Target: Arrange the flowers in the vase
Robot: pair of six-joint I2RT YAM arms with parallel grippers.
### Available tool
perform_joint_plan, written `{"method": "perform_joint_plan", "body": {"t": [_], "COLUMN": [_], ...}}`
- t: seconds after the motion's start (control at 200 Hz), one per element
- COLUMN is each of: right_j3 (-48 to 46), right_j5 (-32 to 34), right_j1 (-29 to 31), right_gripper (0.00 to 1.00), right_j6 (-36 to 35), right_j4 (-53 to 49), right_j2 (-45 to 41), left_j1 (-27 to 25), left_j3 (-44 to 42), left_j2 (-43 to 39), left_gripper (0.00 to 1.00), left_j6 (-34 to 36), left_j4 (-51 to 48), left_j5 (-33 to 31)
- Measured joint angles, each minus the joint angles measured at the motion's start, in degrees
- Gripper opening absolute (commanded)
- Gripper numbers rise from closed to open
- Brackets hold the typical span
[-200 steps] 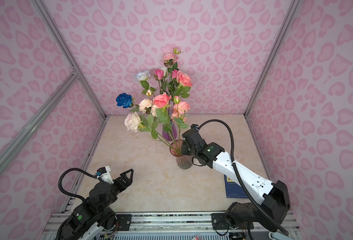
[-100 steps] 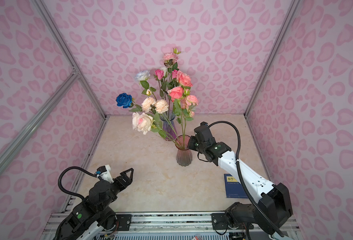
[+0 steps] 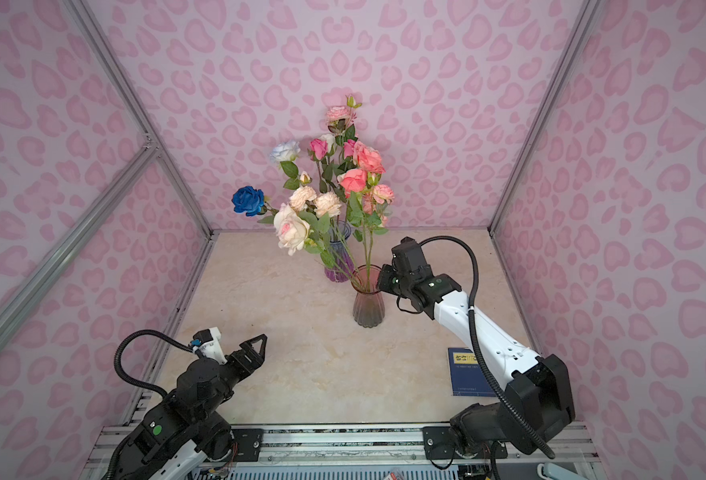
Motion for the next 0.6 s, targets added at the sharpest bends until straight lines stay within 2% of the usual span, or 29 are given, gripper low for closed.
{"method": "perform_joint_plan", "body": {"t": [0.225, 0.415, 0.6], "right_j3": [-0.2, -0.2, -0.1], "right_j5": [0.0, -0.2, 1.1], "right_j1": [-0.3, -0.4, -0.7], "right_gripper": [0.34, 0.39, 0.46], "right_j6": [-0.9, -1.3, -2.1], "right_j4": [-0.8, -1.3, -2.0], "right_j2": [-1.8, -2.9, -9.2], "left_j1": [0.0, 0.0, 0.0], "left_j3": [3.0, 7.8, 13.6], "left_j2": [2.1, 5.3, 8.6], "left_gripper": [1.0, 1.0, 1.0], "left_j6": [2.1, 5.4, 9.4], "left_j4": [0.0, 0.0, -0.6], "left_j5": [0.2, 0.5, 0.6]}}
